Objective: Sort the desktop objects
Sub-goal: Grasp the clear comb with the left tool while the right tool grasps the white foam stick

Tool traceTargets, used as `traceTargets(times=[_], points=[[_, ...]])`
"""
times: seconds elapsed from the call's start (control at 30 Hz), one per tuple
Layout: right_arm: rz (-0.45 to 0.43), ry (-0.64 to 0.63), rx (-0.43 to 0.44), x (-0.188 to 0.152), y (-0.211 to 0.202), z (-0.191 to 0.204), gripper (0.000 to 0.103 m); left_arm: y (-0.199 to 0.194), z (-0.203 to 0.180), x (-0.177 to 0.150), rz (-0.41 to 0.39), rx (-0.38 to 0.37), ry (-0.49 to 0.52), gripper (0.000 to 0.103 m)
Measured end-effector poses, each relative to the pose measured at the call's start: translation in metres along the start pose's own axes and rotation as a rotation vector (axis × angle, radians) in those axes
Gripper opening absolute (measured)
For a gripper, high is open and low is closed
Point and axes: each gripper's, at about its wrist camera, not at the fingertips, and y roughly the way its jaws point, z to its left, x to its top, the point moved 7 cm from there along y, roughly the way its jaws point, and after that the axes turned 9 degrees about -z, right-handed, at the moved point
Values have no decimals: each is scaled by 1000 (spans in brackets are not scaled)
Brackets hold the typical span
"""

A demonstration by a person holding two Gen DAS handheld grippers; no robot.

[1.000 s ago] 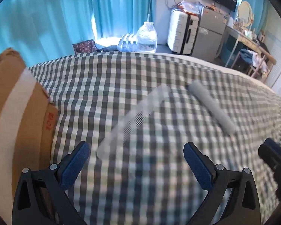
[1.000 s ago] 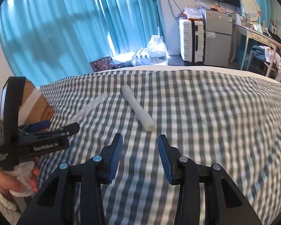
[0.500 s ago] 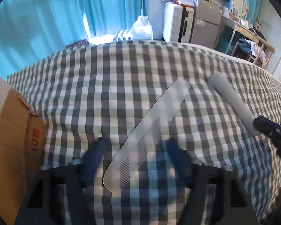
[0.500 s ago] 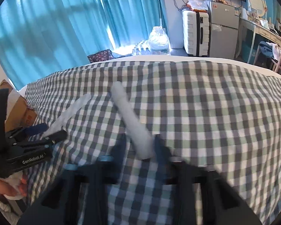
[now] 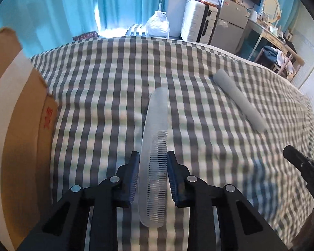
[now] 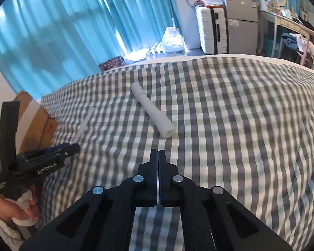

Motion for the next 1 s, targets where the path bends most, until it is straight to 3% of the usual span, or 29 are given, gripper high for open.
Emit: traceTargets(times=[0.07, 0.27, 0.33, 0.37, 0.4, 0.5, 0.63, 0.7, 0.77, 0.87, 0.9, 0.93, 1.0], points=[[5, 12, 32, -5, -8, 6, 1, -9, -1, -5, 4, -8, -10, 27], [-64, -42, 16, 3, -19, 14, 5, -18, -2, 1, -10, -12, -9, 25], [-58, -57, 22, 9, -7, 13, 22, -14, 0, 7, -8, -10, -7, 25], [-56, -74, 16, 12, 2, 13, 38, -12, 0, 7, -6, -9, -2, 25], [-71, -89, 3, 16, 7, 12, 46, -7, 0, 9, 1, -11, 4, 25], [-111, -105, -3, 28, 23, 8, 46, 16, -3, 12, 28, 1, 15, 25], [-52, -103, 14, 31, 65, 3, 46, 31, -5, 10, 20, -21, -3, 39], [2, -99, 14, 23, 81, 0, 18, 32, -8, 12, 9, -19, 17, 46], [-9, -117, -10, 19, 81, 0, 18, 32, -13, 13, 8, -32, 27, 55], [-5, -113, -25, 17, 74, 1, 18, 32, -16, 11, 2, -38, 37, 52], [-3, -97, -18, 17, 68, 1, 18, 32, -18, 12, -1, -43, 45, 45], [-8, -76, -13, 17, 62, 0, 18, 30, -18, 11, -2, -51, 54, 27], [-5, -26, 9, 14, 48, -3, 18, 26, -19, 11, 6, -63, 43, 27]])
